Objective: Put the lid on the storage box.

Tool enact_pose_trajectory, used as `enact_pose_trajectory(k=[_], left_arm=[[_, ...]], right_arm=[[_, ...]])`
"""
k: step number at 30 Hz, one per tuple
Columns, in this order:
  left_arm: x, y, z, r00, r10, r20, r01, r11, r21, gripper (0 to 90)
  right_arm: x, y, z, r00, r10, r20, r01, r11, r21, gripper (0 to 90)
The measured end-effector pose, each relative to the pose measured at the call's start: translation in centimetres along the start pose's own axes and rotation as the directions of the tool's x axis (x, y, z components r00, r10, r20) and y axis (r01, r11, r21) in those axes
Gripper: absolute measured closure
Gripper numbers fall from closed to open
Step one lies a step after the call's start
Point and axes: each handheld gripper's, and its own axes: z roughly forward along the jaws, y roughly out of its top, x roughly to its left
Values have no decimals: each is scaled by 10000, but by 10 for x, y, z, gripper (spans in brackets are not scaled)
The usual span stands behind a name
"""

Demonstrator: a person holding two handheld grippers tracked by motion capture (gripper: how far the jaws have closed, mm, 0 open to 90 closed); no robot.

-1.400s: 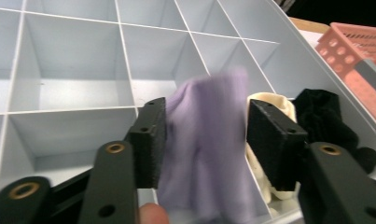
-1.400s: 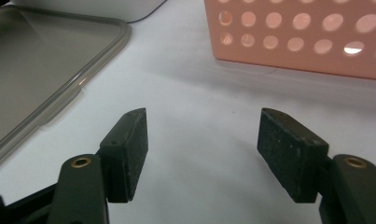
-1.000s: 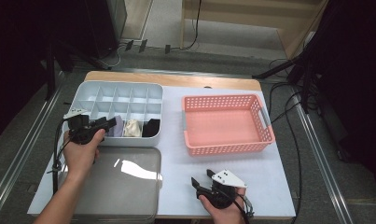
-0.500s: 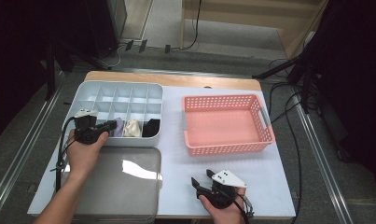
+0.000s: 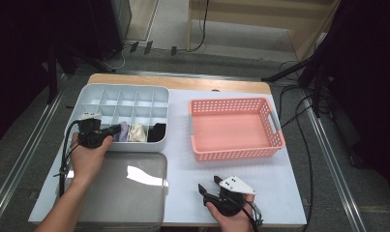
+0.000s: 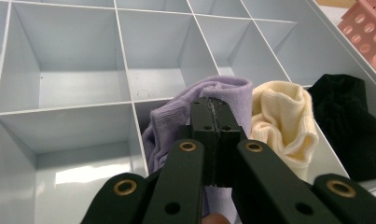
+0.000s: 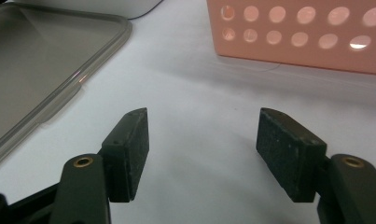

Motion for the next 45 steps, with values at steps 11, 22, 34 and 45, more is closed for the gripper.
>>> enact_pose_trajectory(k=[11, 22, 34, 45], left_arm=[[-5, 5, 1, 9986, -526, 40, 528, 9960, -717, 570], [-4, 2, 4, 9994, -191, 292, 192, 9998, -21, 849], [-1, -2, -36, 9944, 165, 1043, -14, 9897, -1430, 355], [-1, -25, -71, 9886, 496, 1422, -240, 9840, -1768, 168]], right_arm=[[1, 0, 0, 10000, 7, 15, -7, 10000, 25, 353], [0, 0, 0, 10000, 3, -5, -3, 10000, 72, 354], [1, 2, 0, 10000, 24, 48, -24, 10000, -62, 355], [5, 5, 1, 9999, -59, 121, 61, 9999, -145, 356]])
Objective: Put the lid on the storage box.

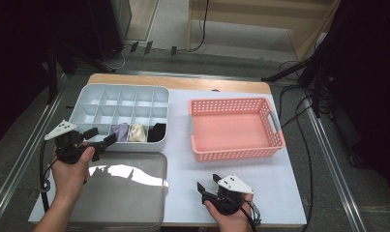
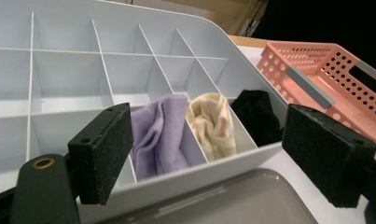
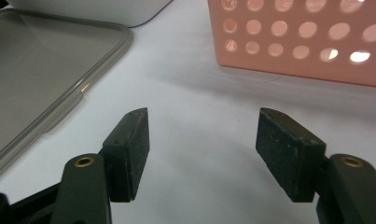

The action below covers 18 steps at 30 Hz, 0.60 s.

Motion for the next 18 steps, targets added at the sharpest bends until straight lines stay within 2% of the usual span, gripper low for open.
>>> enact_pose_trajectory(k=[10, 11, 18], left_arm=[[8, -33, -20, 9994, -146, -316, 150, 9998, 125, 160], [9, -38, -23, 9989, -56, -469, 67, 9997, 235, 160], [22, -59, -45, 9920, -473, -1169, 528, 9976, 444, 168]], right_arm=[[8, 2, 3, 9999, -45, -100, 44, 10000, -86, 358], [9, 3, 3, 9999, -92, -99, 91, 9999, -73, 359], [18, 9, 5, 9995, -22, -305, 16, 9998, -178, 362]])
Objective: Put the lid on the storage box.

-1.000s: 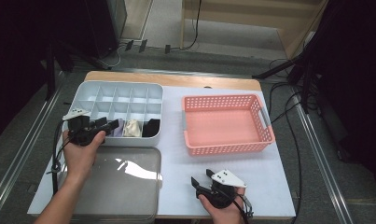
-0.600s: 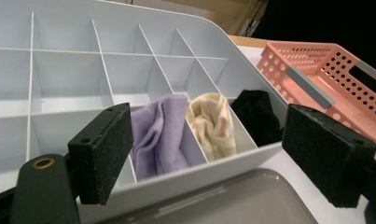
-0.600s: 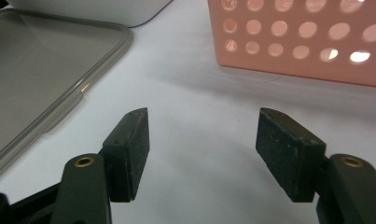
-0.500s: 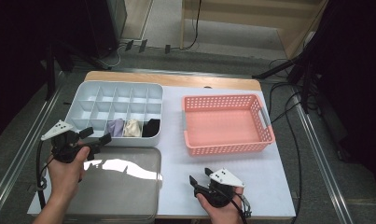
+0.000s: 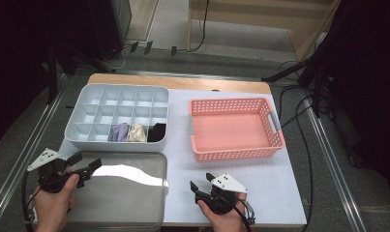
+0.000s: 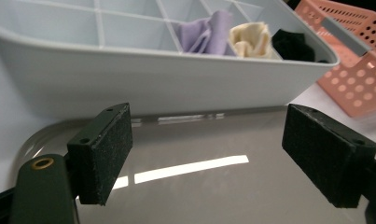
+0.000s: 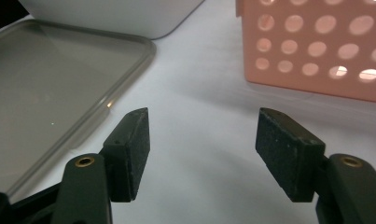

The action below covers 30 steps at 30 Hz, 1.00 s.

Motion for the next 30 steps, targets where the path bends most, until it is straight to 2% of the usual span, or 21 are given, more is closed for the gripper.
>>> enact_pose_trajectory(k=[4, 6, 8, 10, 12, 16, 19, 25, 26, 28, 30], left_arm=[[12, -11, -13, 9988, -189, -448, 187, 9998, -49, 170], [17, -14, -16, 9976, -361, -596, 368, 9993, 93, 189], [19, -15, -19, 9973, -342, -647, 361, 9989, 293, 198], [22, -17, -24, 9970, -368, -685, 387, 9989, 269, 196], [28, -18, -29, 9960, -326, -830, 346, 9991, 229, 195], [43, -23, -35, 9926, -650, -1030, 648, 9979, -58, 199], [52, -28, -40, 9909, -675, -1164, 671, 9977, -78, 227], [69, -38, -47, 9837, -1170, -1367, 1164, 9931, -127, 236], [70, -40, -47, 9829, -1249, -1355, 1243, 9922, -127, 240], [69, -46, -45, 9830, -1211, -1378, 1229, 9924, 51, 246], [65, -50, -42, 9849, -1119, -1324, 1160, 9930, 236, 247]], right_arm=[[7, 7, 3, 9997, -262, -17, 262, 9995, 151, 366], [11, 12, 4, 9990, -455, 8, 455, 9988, 172, 368], [16, 18, 4, 9988, -476, -62, 477, 9988, 119, 367], [22, 22, 4, 9981, -607, -114, 607, 9982, 0, 367], [25, 23, 7, 9981, -578, -199, 578, 9983, -30, 367], [32, 19, 16, 9994, -331, -143, 332, 9994, 81, 367], [36, 17, 23, 9995, -203, -245, 206, 9997, 118, 367], [52, 13, 33, 9991, -192, -370, 204, 9993, 328, 367], [55, 12, 34, 9993, -205, -317, 216, 9991, 357, 374], [59, 8, 33, 9995, -135, -275, 145, 9993, 353, 435], [62, 6, 34, 9996, -46, -289, 57, 9993, 375, 460]])
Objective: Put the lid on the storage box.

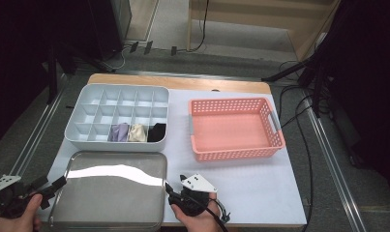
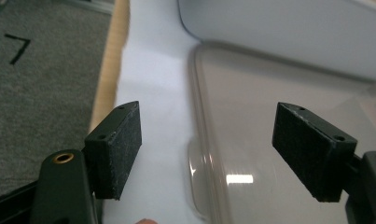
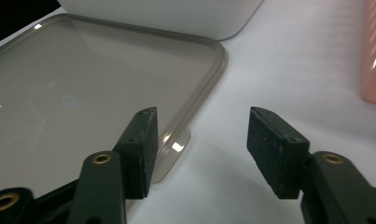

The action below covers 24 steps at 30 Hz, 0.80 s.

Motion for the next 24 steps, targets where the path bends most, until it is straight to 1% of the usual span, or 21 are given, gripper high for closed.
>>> enact_pose_trajectory(k=[1, 3, 4, 6, 7, 9, 10, 11, 12, 13, 14, 16, 19, 20, 21, 23, 24], left_arm=[[-2, -1, 1, 9999, 113, -12, -113, 9999, 89, 247], [-8, -4, 4, 9995, 315, -66, -313, 9991, 274, 248], [-11, -5, 5, 9989, 434, -157, -429, 9986, 303, 248], [-15, -6, 5, 9961, 726, -498, -709, 9969, 344, 259], [-16, -7, 5, 9950, 756, -647, -734, 9966, 367, 271], [-17, -7, 5, 9935, 805, -811, -777, 9963, 367, 273], [-18, -8, 4, 9912, 953, -924, -918, 9949, 418, 272], [-19, -9, 5, 9889, 1102, -997, -1063, 9934, 435, 270], [-21, -10, 5, 9843, 1362, -1122, -1312, 9901, 502, 267], [-23, -11, 5, 9825, 1444, -1176, -1391, 9889, 515, 262], [-23, -12, 3, 9828, 1469, -1118, -1413, 9883, 571, 258], [-23, -13, 1, 9867, 1305, -972, -1260, 9907, 513, 255], [-23, -16, -1, 9887, 1249, -832, -1211, 9914, 491, 258], [-22, -15, -2, 9900, 1193, -755, -1156, 9919, 519, 258], [-22, -15, -2, 9920, 1053, -698, -1020, 9935, 498, 257], [-21, -15, -2, 9940, 894, -633, -866, 9952, 455, 257], [-20, -14, -3, 9949, 855, -539, -828, 9954, 490, 256]], right_arm=[[1, -2, 1, 9999, 109, -52, -109, 9999, -4, 476], [3, -4, 2, 9997, 257, -13, -257, 9996, 97, 503], [3, -5, 3, 9994, 356, -45, -355, 9992, 180, 511], [5, -7, 5, 9988, 478, -118, -475, 9986, 224, 517], [6, -8, 6, 9986, 530, -86, -527, 9982, 285, 519], [8, -11, 9, 9979, 633, -138, -628, 9973, 371, 523], [9, -12, 10, 9976, 678, -150, -671, 9966, 473, 525], [10, -13, 11, 9975, 695, -136, -689, 9967, 421, 536], [11, -13, 11, 9972, 736, -153, -729, 9964, 431, 539], [12, -13, 11, 9963, 839, -210, -830, 9956, 428, 543], [13, -13, 12, 9965, 809, -222, -799, 9960, 406, 546], [16, -14, 12, 9963, 821, -258, -809, 9958, 435, 547], [21, -15, 13, 9959, 844, -332, -831, 9957, 400, 545], [21, -16, 13, 9955, 873, -362, -858, 9955, 408, 543], [22, -16, 13, 9951, 926, -336, -911, 9950, 417, 543], [22, -16, 13, 9939, 1064, -288, -1051, 9936, 419, 544], [23, -16, 14, 9942, 1047, -258, -1036, 9939, 381, 543]])
